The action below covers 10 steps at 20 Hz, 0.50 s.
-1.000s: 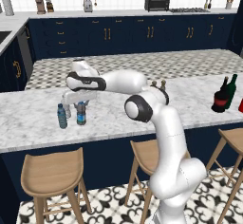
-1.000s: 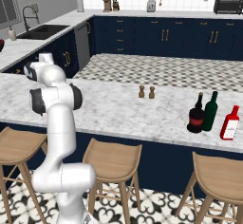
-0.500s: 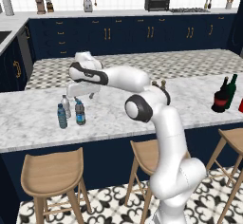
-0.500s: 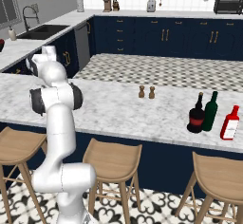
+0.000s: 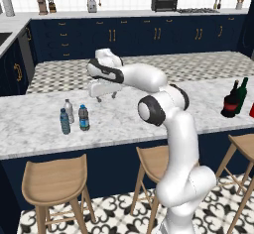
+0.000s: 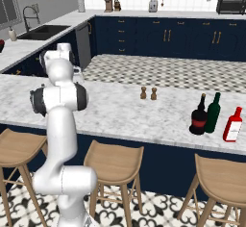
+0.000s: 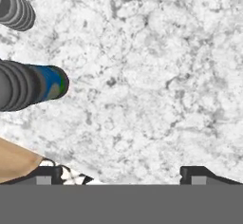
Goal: Move the plastic bottles in the middle to the plastics group, and the glass bottles in the middle to the glass group.
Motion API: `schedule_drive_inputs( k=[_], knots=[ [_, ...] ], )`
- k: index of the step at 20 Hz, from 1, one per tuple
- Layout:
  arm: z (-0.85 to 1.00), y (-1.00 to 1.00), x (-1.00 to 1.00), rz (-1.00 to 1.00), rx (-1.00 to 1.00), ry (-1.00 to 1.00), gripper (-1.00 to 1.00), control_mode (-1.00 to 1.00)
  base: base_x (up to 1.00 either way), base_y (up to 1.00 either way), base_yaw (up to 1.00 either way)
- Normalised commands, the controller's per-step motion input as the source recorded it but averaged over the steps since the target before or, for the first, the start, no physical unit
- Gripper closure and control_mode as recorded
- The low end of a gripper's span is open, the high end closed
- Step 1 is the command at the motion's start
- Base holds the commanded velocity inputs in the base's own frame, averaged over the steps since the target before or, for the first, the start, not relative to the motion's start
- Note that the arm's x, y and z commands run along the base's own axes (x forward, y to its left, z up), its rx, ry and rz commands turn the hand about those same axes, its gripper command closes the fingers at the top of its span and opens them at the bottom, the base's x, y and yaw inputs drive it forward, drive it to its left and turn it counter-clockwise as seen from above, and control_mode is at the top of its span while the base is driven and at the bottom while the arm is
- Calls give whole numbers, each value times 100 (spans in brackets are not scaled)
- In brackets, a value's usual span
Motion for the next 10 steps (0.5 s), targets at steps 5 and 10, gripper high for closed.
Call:
schedule_drive_inputs(
  k=[5,10],
  knots=[
    [-6,-96,-78,0,0,-4,-100,-100,0,0,0],
    [0,-83,-100,0,0,-16,-100,-100,0,0,0]
  ],
)
